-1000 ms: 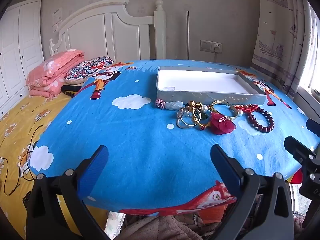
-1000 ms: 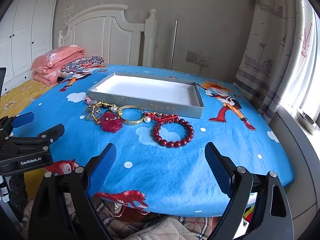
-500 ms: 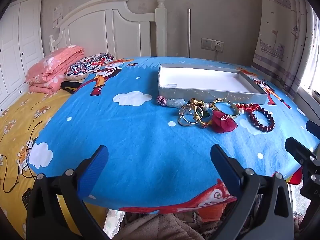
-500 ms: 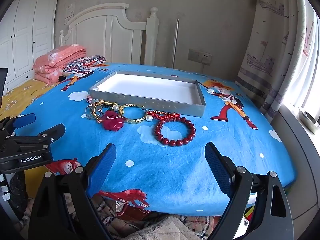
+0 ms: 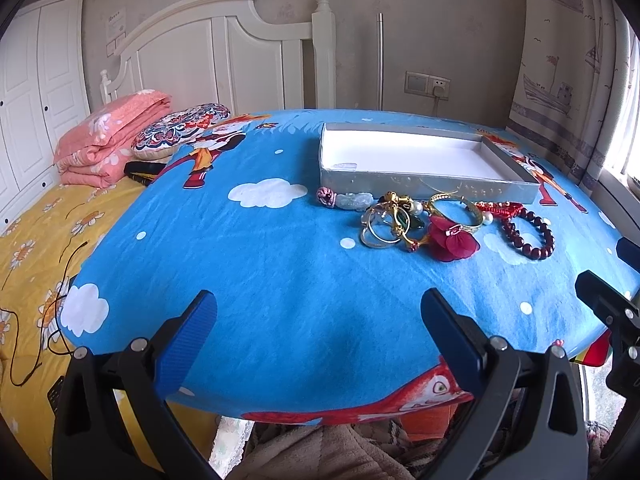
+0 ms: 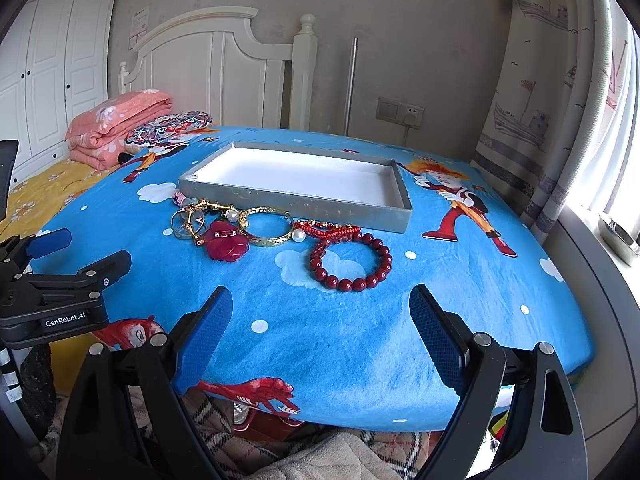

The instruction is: Organize jewelry

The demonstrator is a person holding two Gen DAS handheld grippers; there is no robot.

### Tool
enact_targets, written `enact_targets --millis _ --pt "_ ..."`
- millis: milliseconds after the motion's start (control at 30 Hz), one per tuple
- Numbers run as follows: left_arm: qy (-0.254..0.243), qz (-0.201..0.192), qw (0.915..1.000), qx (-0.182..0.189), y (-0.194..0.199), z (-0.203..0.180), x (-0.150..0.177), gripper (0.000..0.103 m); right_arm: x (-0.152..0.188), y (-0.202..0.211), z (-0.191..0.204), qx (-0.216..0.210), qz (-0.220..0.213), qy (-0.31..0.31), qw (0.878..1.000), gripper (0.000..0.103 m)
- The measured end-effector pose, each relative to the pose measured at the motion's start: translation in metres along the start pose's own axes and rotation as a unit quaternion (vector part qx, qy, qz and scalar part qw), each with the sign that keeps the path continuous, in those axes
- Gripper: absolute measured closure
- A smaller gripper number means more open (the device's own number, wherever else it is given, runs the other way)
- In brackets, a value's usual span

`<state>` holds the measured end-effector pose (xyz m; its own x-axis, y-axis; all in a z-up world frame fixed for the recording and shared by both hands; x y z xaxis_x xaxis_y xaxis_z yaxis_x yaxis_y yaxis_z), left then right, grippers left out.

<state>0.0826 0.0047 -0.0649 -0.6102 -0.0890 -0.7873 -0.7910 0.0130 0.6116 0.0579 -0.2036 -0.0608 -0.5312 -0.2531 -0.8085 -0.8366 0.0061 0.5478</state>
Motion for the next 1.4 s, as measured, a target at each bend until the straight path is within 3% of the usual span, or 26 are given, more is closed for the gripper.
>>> enact_targets --millis 1400 --pt "-0.007 0.01 0.9999 -0.009 -0.003 0.0 0.0044 0.004 0.0018 -0.0014 -0.0001 -0.012 0.005 -0.011 1.0 0.018"
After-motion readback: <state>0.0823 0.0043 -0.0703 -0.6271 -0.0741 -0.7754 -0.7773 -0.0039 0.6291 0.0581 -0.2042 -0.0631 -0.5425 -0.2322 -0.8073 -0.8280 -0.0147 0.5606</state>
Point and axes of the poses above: each gripper's, at about its wrist camera, not at the fingertips, and y roughly against the way its jaws point, z to its left, x to its underside, the point moved 10 cm from there along -y, roughly the way its jaws point, and after that the axes turned 8 degrees about y, right-handed, at the moved point
